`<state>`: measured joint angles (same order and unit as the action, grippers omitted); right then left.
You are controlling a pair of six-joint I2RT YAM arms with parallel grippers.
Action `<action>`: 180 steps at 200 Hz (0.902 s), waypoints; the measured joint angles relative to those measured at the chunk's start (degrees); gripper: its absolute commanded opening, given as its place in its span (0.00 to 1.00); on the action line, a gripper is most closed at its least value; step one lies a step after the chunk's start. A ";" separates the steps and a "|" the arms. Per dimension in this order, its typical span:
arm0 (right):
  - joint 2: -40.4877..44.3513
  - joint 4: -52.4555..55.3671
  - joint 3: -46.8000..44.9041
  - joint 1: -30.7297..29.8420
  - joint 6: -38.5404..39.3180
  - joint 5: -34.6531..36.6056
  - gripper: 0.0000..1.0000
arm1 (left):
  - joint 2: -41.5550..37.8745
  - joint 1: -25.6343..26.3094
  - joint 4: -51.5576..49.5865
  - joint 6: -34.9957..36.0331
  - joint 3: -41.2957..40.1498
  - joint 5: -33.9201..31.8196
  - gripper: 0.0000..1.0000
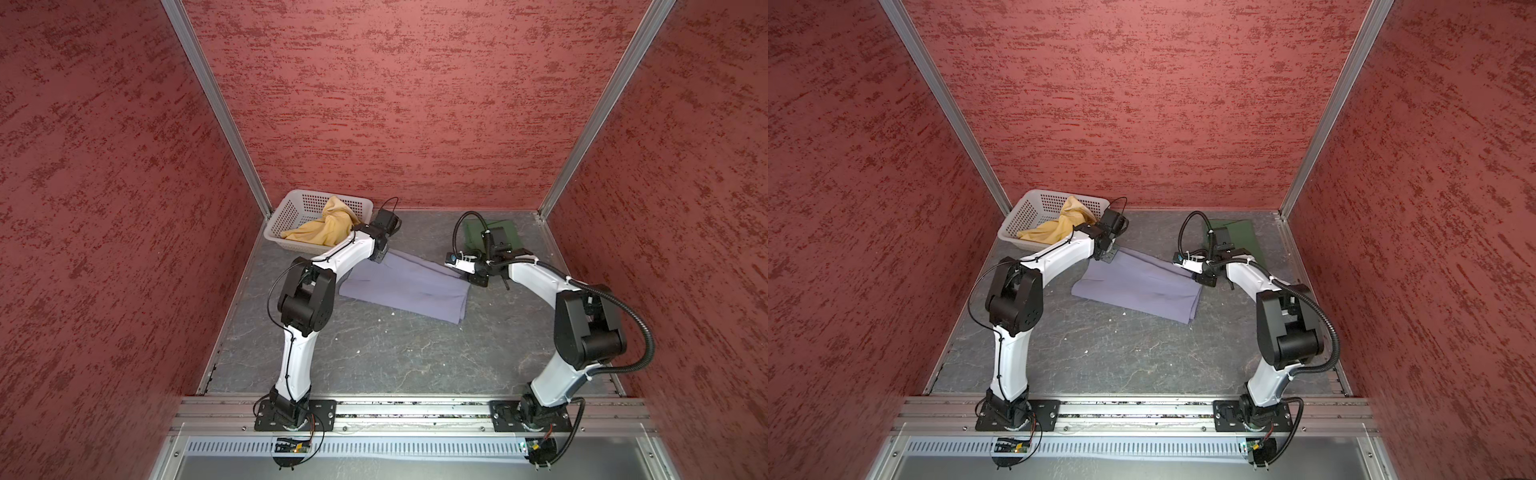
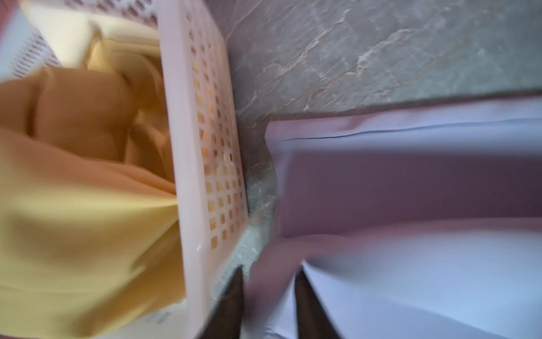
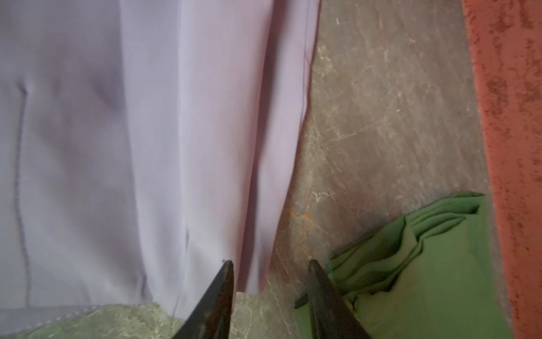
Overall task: Fold and stack skirts
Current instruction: Fold the skirt at the center of the table, then smooth out the skirt at the center of the table.
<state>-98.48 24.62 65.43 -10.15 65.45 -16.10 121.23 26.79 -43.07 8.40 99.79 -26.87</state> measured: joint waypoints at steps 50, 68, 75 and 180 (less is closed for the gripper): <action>3.04 -5.53 -4.42 0.26 -2.99 0.31 0.46 | 1.07 -0.31 -0.66 -1.07 1.20 1.62 0.76; 5.68 -6.03 -5.97 0.26 -3.02 -0.70 0.46 | 1.01 -0.33 -0.59 -1.03 1.25 2.69 0.77; 6.60 -6.14 -6.62 0.26 -2.93 -1.20 0.46 | 0.92 -0.33 -0.46 -1.03 1.22 3.13 0.78; 3.80 -9.88 -11.19 0.13 0.98 -3.13 0.46 | -12.70 5.11 10.58 1.51 -10.54 10.80 0.82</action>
<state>-94.67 14.74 54.24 -10.02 66.43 -19.22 108.53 31.90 -32.49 9.91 89.25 -16.08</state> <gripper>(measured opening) 0.463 0.814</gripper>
